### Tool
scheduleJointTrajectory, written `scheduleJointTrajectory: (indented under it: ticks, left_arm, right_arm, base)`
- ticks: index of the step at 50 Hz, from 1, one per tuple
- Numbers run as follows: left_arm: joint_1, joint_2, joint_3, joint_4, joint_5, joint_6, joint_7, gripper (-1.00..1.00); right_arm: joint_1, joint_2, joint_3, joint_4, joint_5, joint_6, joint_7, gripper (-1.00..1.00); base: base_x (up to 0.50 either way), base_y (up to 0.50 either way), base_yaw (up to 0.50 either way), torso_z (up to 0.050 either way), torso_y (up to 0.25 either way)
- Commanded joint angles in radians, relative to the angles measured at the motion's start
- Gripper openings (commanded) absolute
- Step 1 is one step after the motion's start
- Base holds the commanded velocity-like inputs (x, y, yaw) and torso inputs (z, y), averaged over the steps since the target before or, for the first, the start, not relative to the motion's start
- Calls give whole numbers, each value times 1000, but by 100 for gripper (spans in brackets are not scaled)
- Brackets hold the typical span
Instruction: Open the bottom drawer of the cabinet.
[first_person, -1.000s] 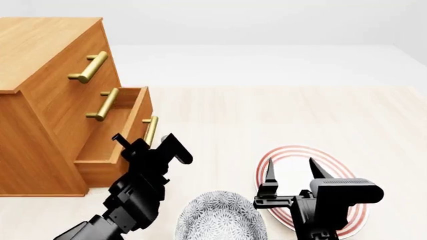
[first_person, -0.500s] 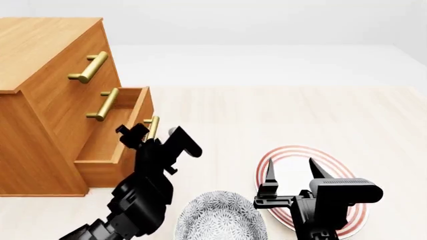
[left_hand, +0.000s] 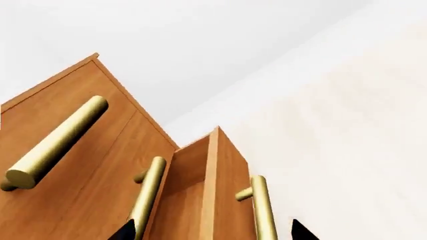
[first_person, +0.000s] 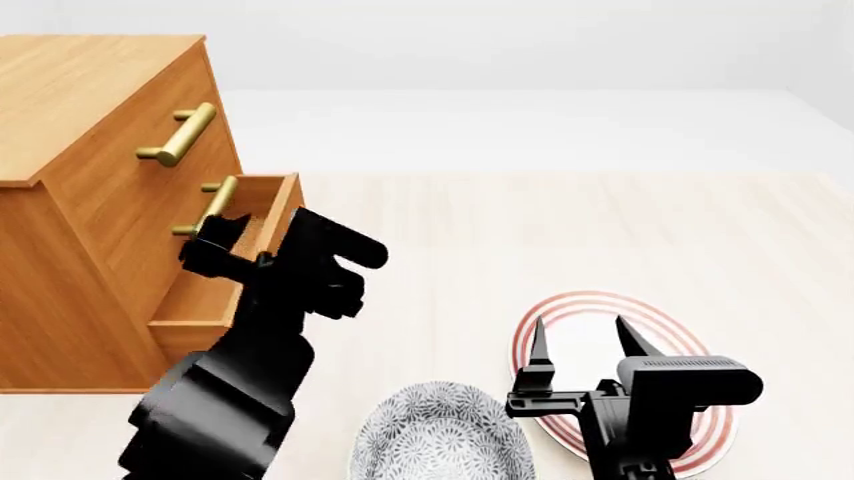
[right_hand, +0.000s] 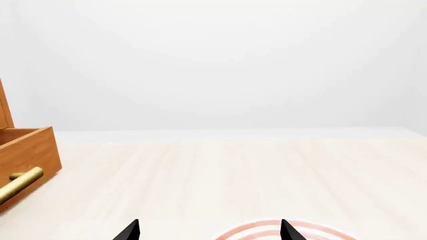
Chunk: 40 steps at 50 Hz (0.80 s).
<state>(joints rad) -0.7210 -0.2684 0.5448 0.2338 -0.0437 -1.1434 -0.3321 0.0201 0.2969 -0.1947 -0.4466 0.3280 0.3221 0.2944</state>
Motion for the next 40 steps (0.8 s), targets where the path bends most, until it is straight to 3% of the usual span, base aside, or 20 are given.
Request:
scheduleJointTrajectory:
  ticks: [1,11,27,40]
  left_arm:
    - [40,51,-262,11,-140,-46,66,100]
    - [14,67,-316,-153,-164,-91,74,100]
    - [-49,56,-286,-364,-105,-2,33,100]
    - [-172,60,-313,-526,-200,-68,169,100]
  right_arm:
    - [1,3,-3,2,4,-3,3,100]
    - [2,6,-6,-3,5,-2,8,100]
    - [7,12,-11,-5,10,3,15,100]
    - [8,13,-21,2,10,0,17,100]
  base:
    - [0,0,0,0,0]
    - [0,0,0,0,0]
    - [0,0,0,0,0]
    - [0,0,0,0,0]
